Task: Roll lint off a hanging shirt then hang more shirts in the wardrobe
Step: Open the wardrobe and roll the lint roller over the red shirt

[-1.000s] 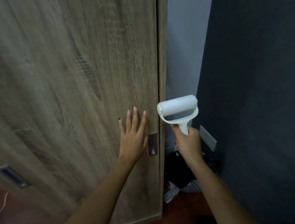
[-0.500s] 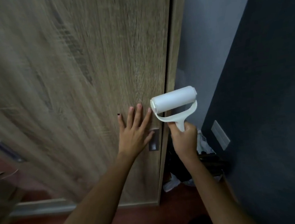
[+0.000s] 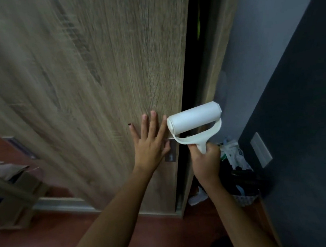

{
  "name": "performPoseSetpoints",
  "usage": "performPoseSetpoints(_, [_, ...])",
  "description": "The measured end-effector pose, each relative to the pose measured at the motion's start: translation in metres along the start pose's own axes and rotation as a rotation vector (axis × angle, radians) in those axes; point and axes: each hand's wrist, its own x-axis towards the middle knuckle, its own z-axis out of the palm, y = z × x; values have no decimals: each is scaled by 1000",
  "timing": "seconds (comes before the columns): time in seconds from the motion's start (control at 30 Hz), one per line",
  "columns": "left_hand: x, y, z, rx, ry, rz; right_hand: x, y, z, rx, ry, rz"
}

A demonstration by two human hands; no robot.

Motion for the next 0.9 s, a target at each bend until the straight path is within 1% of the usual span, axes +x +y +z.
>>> performPoseSetpoints(0.1, [-6, -23, -6, 29, -13, -41, -6, -3, 13, -3, -23, 4])
performPoseSetpoints(0.23, [-16, -62, -15, 58, -48, -67, -14, -13, 36, 37, -39, 60])
performPoseSetpoints(0.4, [-26, -111, -29, 85, -104, -196, -20, -26, 65, 59, -83, 60])
performPoseSetpoints(0.5, [-29, -130, -40, 52, -117, -275, -24, -31, 84, 92, -104, 77])
performPoseSetpoints(0.6, [-19, -145, -54, 6, -91, -282, -28, -37, 107, 106, -153, 73])
performPoseSetpoints(0.7, [3, -174, -66, 57, -53, -319, -31, -43, 129, 119, -203, 77])
performPoseSetpoints(0.9, [3, -221, -76, 67, -68, -375, -30, -52, 159, 118, -228, 52])
